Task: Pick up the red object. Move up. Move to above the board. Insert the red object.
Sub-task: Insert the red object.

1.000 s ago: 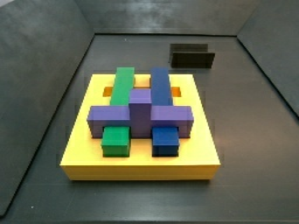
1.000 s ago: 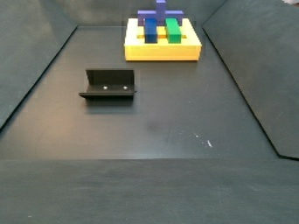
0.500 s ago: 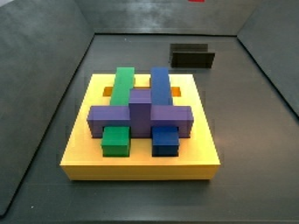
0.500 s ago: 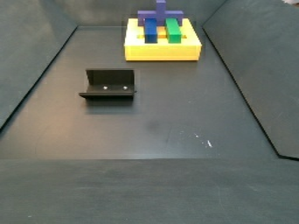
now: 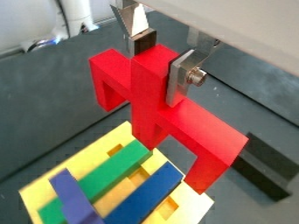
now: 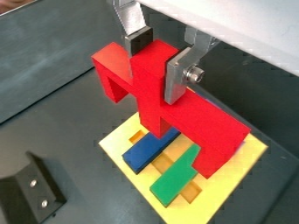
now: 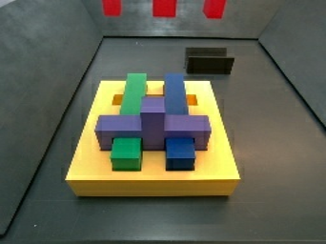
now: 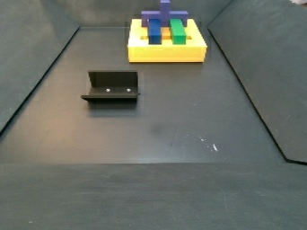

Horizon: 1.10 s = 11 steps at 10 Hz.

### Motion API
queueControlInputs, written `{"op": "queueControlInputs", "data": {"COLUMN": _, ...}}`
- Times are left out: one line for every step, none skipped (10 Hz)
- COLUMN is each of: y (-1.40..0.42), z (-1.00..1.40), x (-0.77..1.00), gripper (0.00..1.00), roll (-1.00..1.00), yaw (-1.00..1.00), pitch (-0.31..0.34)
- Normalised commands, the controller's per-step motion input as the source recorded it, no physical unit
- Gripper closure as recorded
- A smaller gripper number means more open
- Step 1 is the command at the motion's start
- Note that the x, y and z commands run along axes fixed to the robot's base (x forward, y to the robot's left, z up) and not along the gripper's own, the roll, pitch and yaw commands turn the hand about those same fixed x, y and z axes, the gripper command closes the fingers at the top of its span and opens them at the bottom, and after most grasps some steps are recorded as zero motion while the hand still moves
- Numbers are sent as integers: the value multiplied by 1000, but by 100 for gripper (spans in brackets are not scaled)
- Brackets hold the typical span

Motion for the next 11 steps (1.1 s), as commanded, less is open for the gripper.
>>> {"op": "queueControlInputs", "data": {"y": 0, "z": -431, "x": 109, "gripper": 100, "roll": 181, "yaw": 549, "pitch": -234}}
{"op": "queueControlInputs", "data": {"y": -203, "z": -583, "x": 66, "gripper": 100, "roll": 253, "yaw": 114, "pitch": -207}}
{"op": "queueControlInputs", "data": {"y": -66, "z": -686, "x": 3, "gripper": 100, "roll": 220, "yaw": -260, "pitch": -167}}
{"op": "queueControlInputs", "data": {"y": 0, "z": -711, "x": 0, "gripper": 100, "roll": 116, "yaw": -646, "pitch": -169}}
{"op": "queueControlInputs", "data": {"y": 29, "z": -600, "x": -3, "gripper": 100, "roll": 27, "yaw": -763, "pitch": -126}}
{"op": "queueControlInputs", "data": {"y": 103, "z": -403, "x": -54, "gripper": 100, "roll": -7, "yaw": -726, "pitch": -91}}
{"op": "queueControlInputs", "data": {"y": 34, "z": -246, "x": 0, "gripper": 100, "roll": -193, "yaw": -377, "pitch": -117}}
{"op": "queueControlInputs", "data": {"y": 0, "z": -169, "x": 0, "gripper": 100, "roll": -200, "yaw": 0, "pitch": -116}}
{"op": "queueControlInputs", "data": {"y": 0, "z": -11, "x": 0, "gripper": 100, "roll": -83, "yaw": 151, "pitch": -10}}
{"op": "queueControlInputs", "data": {"y": 0, "z": -34, "x": 40, "gripper": 100, "roll": 1, "yaw": 0, "pitch": 0}}
{"op": "queueControlInputs", "data": {"y": 0, "z": -149, "x": 0, "gripper": 100, "roll": -94, "yaw": 60, "pitch": -10}}
